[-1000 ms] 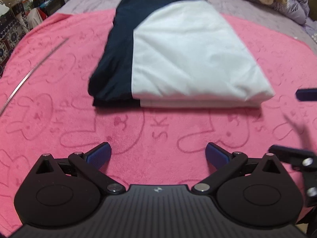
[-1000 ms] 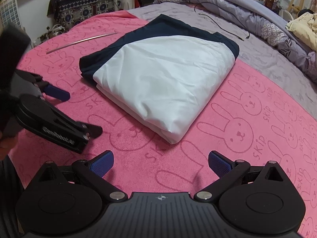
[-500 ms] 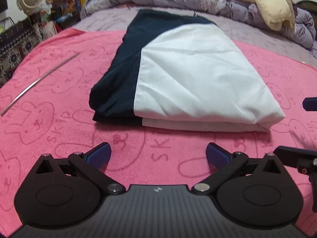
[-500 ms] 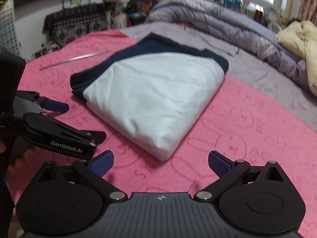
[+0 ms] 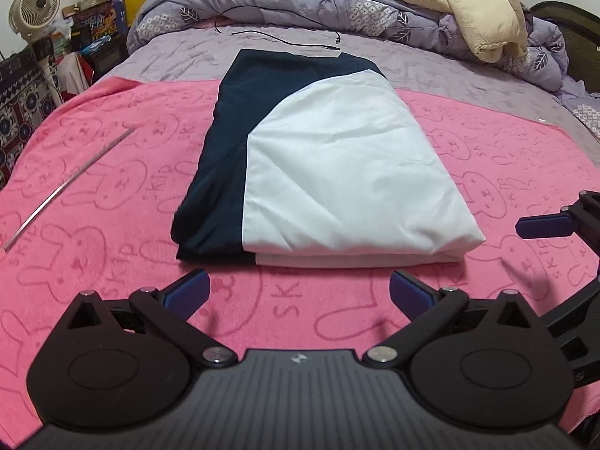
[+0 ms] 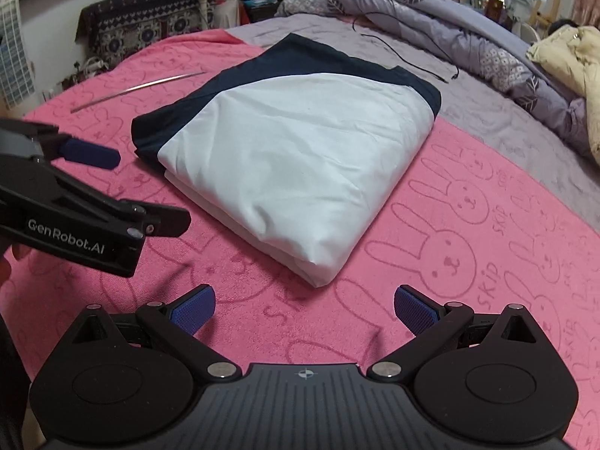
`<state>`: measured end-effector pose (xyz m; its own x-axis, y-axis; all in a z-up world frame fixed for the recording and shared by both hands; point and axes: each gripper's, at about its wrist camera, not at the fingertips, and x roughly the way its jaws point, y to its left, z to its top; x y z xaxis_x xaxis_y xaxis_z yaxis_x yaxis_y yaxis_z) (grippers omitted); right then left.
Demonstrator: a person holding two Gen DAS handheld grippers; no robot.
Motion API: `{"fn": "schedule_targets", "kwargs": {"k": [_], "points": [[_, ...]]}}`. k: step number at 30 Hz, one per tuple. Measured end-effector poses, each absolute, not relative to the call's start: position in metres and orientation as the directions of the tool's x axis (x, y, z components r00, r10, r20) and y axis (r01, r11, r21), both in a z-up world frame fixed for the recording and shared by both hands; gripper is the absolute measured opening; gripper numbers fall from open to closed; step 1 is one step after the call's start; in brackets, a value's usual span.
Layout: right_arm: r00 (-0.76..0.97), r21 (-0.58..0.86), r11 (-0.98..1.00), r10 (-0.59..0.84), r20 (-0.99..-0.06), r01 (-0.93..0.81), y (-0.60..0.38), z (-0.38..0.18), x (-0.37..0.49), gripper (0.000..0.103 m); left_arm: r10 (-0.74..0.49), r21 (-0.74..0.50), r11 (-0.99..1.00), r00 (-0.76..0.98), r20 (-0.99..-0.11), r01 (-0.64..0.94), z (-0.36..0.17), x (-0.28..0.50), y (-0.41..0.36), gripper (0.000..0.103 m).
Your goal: Fold clothes
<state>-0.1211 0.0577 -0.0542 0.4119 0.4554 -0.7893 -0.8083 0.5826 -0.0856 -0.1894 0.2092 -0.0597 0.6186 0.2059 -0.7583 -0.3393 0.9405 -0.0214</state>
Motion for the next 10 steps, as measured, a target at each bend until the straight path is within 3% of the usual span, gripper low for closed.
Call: {"fn": "schedule_targets", "kwargs": {"k": [10], "points": [[0.408, -0.083, 0.587, 0.446, -0.797, -0.805, 0.0582, -0.0554, -0.121, 0.103, 0.242, -0.021, 0.921, 0.616, -0.75, -0.388, -0.065, -0.1911, 0.2117, 0.103]]}}
